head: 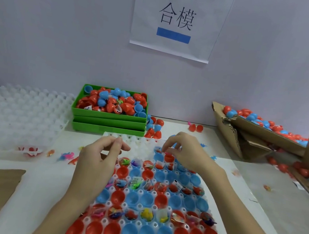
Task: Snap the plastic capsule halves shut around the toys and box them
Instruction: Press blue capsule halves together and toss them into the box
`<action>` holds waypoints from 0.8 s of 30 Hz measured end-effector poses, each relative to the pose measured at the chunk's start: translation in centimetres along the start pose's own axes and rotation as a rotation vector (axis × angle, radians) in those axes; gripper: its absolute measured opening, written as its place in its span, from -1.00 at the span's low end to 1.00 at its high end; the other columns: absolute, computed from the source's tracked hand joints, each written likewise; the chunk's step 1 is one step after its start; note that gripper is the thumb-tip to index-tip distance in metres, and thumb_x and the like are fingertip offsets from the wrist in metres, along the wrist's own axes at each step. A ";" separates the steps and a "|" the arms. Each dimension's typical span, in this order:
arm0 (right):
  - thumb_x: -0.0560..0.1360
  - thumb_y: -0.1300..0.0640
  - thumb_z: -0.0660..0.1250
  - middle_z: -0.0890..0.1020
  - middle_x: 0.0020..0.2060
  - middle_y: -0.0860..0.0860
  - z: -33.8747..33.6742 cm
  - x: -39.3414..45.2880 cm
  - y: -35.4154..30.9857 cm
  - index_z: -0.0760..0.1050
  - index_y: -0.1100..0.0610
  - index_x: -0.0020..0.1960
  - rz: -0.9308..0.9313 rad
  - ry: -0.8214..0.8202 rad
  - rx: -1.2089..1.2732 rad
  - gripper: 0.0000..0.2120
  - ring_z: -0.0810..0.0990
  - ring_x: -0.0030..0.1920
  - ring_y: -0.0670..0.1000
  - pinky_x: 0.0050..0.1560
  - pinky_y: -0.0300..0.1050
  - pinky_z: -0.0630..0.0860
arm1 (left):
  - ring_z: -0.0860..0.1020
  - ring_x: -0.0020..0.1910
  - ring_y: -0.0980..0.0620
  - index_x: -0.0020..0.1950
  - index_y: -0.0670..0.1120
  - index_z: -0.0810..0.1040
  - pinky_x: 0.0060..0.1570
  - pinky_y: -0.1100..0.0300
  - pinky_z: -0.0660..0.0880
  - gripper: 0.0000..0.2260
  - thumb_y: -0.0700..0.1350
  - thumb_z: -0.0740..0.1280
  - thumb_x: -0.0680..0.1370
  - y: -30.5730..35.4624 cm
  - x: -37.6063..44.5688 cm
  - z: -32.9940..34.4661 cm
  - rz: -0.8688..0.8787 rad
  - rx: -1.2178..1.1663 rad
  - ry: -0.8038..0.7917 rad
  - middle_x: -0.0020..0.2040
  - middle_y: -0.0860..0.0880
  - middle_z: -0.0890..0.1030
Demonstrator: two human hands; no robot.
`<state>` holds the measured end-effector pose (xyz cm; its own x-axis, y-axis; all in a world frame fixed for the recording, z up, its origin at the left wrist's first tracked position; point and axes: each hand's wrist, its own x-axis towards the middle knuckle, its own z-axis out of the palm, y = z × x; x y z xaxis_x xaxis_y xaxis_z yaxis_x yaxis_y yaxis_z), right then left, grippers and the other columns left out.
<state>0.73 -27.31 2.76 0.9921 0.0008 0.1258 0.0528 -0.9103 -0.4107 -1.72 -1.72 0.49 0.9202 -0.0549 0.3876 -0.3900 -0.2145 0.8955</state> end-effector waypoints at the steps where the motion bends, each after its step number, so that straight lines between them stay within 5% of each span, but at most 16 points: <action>1: 0.63 0.22 0.37 0.52 -0.01 -0.11 0.0 -0.1 -0.2 0.73 -0.05 0.01 -0.030 -0.044 -0.036 -0.78 0.54 -0.07 -0.06 -0.19 -0.39 0.37 | 0.61 -0.20 -0.09 -0.10 0.06 0.69 -0.15 0.04 0.63 -0.74 -0.05 0.27 0.70 0.0 0.0 0.0 -0.002 0.004 0.000 -0.17 -0.01 0.69; 7: 0.64 0.23 0.33 0.50 0.18 -0.02 0.8 -0.7 -0.6 0.69 -0.09 0.19 -0.070 -0.182 -0.250 -0.71 0.33 0.21 0.03 0.25 0.04 0.44 | 0.65 -0.20 0.03 -0.10 0.07 0.68 -0.08 -0.01 0.66 -0.75 -0.04 0.27 0.70 0.6 -0.2 -0.1 -0.002 0.056 -0.030 -0.13 0.22 0.69; 13: 0.63 0.14 0.38 0.51 0.16 -0.04 0.4 -1.2 -0.8 0.70 -0.04 0.13 -0.093 -0.001 -0.143 -0.84 0.45 0.17 -0.01 0.11 -0.19 0.43 | 0.65 -0.13 0.16 -0.11 0.06 0.68 -0.13 0.32 0.56 -0.76 -0.08 0.29 0.70 0.3 -0.1 0.0 0.007 0.087 -0.055 -0.15 0.21 0.69; 17: 0.62 0.18 0.39 0.54 0.07 -0.10 0.0 -3.0 -2.0 0.70 -0.02 0.09 -0.133 0.157 0.034 -0.85 0.51 -0.06 -0.16 -0.09 -0.40 0.45 | 0.63 -0.05 0.25 0.05 0.02 0.69 -0.11 0.47 0.51 -0.90 -0.10 0.37 0.66 0.0 -0.1 0.2 0.009 0.114 -0.079 -0.05 0.15 0.70; 21: 0.57 0.24 0.44 0.63 0.02 -0.10 0.5 -6.2 -4.5 0.71 0.01 0.01 -0.283 0.264 0.278 -0.84 0.58 -0.03 -0.13 -0.03 -0.36 0.50 | 0.67 0.03 0.16 0.23 0.01 0.66 0.04 0.36 0.59 -0.81 -0.03 0.41 0.63 0.0 0.2 0.2 -0.042 0.067 -0.096 0.06 0.11 0.70; 24: 0.57 0.26 0.44 0.65 0.01 -0.10 1.2 -7.2 -5.9 0.72 0.04 0.01 -0.357 0.210 0.310 -0.85 0.62 -0.02 -0.06 0.00 -0.26 0.55 | 0.70 0.04 0.09 0.19 0.00 0.69 0.09 0.16 0.65 -0.84 -0.04 0.41 0.63 0.1 0.4 0.0 -0.081 -0.017 -0.150 0.05 0.08 0.73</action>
<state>-6.63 -21.42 3.20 0.8636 0.1768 0.4722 0.4465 -0.7032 -0.5533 -1.36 -1.77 0.74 0.9429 -0.1838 0.2779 -0.3136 -0.2077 0.9266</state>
